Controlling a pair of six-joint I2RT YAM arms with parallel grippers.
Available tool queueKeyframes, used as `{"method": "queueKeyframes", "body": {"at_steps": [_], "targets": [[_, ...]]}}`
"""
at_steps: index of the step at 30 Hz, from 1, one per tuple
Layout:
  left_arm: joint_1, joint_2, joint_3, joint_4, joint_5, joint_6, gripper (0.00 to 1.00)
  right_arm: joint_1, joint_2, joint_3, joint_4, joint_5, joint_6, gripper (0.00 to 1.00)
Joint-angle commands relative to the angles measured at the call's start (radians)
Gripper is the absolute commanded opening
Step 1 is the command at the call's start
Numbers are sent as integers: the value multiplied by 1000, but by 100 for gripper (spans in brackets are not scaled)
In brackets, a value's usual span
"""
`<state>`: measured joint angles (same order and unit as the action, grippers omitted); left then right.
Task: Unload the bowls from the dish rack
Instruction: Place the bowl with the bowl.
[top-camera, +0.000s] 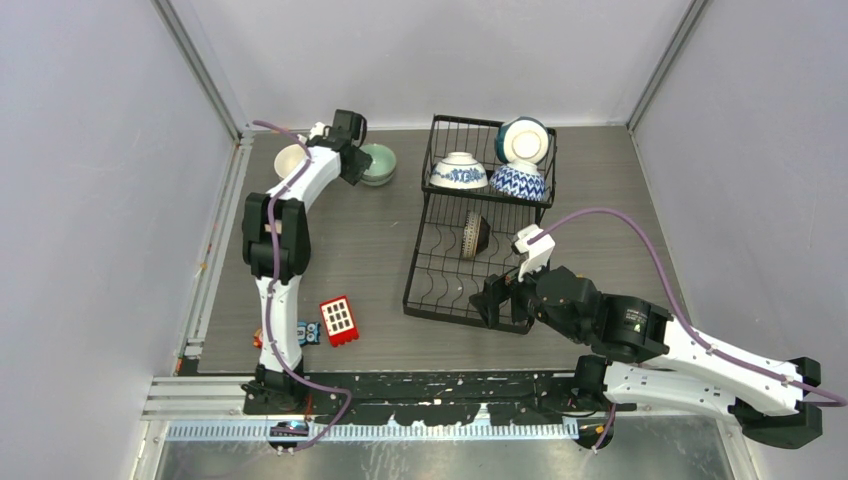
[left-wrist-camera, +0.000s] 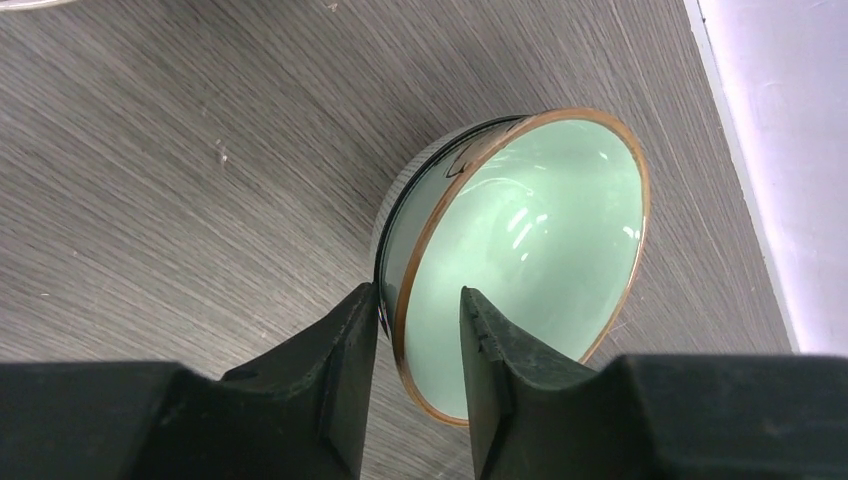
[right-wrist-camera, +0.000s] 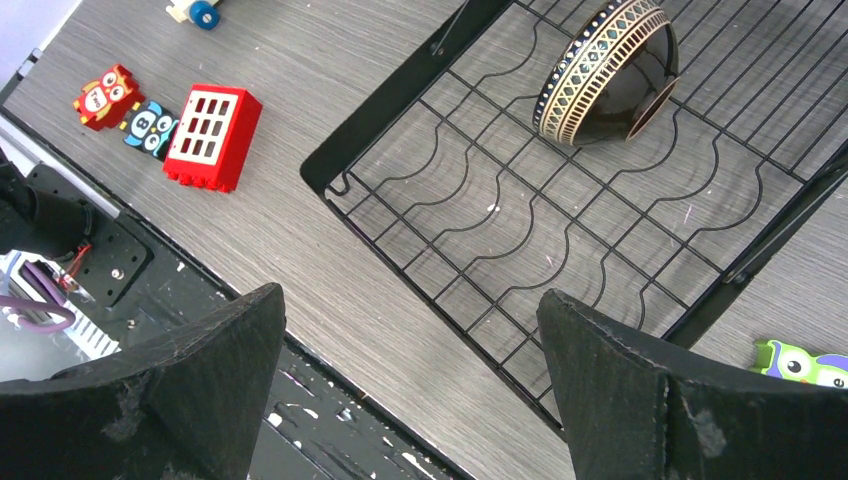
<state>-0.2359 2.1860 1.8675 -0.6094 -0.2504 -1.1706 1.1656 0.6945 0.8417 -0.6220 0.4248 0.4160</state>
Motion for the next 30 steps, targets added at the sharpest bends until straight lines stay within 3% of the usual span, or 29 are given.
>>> {"method": "queueKeyframes", "body": {"at_steps": [1,10,30], "targets": [[7,-62,12,21,2,16,39,3,0,36,24,21,-13,100],[18,-152,-54,19,-6,58,43,4,-1,41,27,14,-4,100],[32,-90,-11,-24,-31,121,27,3,-27,36,10,26,4,100]]}}
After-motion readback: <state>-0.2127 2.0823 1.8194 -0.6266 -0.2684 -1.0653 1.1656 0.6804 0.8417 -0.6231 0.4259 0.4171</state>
